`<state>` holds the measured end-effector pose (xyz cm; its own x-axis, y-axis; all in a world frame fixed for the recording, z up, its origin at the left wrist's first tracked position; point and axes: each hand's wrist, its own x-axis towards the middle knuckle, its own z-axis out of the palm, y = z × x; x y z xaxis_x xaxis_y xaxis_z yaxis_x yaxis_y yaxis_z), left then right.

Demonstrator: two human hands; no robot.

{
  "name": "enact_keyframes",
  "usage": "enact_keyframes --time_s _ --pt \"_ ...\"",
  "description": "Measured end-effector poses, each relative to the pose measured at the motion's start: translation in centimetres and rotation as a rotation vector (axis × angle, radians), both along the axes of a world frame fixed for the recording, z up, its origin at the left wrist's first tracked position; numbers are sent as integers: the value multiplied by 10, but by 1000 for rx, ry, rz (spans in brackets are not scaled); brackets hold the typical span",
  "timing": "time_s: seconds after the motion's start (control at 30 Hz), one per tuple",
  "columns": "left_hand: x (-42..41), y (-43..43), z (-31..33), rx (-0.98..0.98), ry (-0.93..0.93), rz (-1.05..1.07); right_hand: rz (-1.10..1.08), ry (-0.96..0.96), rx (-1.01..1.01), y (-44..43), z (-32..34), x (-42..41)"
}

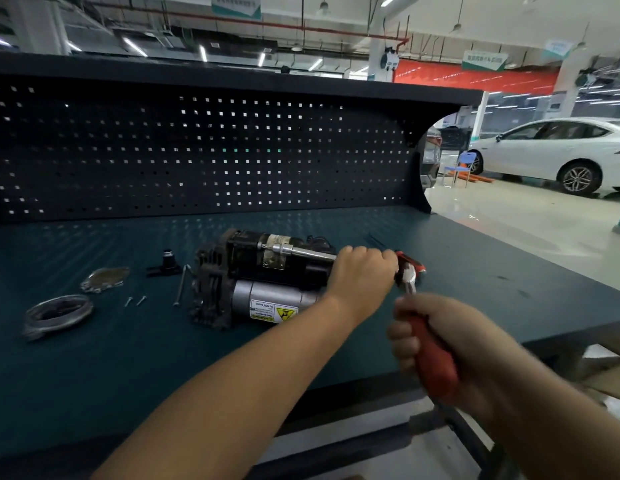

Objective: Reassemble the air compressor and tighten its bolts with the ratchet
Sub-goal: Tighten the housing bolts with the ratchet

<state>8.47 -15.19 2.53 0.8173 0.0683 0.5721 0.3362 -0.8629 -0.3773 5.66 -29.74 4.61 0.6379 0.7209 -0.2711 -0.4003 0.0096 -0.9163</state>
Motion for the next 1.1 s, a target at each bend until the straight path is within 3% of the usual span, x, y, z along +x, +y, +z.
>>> enact_keyframes --time_s 0.13,0.23,0.3,0.4,0.43,0.5,0.6,0.77,0.83,0.93,1.0,1.1 --pt "10 3 21 -271 148 -20 -89 -442 -219 7 -50 -10" --pt "15 7 49 -519 398 -59 -121 -583 -300 6 -54 -8" --pt "14 8 54 -491 416 -57 -94 -429 -184 5 -35 -4" --pt "7 -3 23 -258 69 -75 23 37 66 -4 15 3" --pt "6 -7 12 -206 -4 -93 48 101 106 -7 26 3" --pt "6 -8 5 -167 -39 -118 87 49 65 -7 23 -3" --pt "10 -2 17 -198 90 -61 63 -176 -91 -2 -16 -12" --pt "15 2 47 -417 568 -71 43 -276 -204 -1 -41 -10" --pt "9 2 42 -430 412 -69 40 -124 -75 0 -19 -4" --pt "-2 -4 14 -234 -26 -86 59 60 92 -4 16 9" --pt "-1 -5 8 -205 -96 -62 70 -68 36 -1 3 5" --pt "9 3 27 -279 8 46 -33 -391 -93 5 -40 -1"
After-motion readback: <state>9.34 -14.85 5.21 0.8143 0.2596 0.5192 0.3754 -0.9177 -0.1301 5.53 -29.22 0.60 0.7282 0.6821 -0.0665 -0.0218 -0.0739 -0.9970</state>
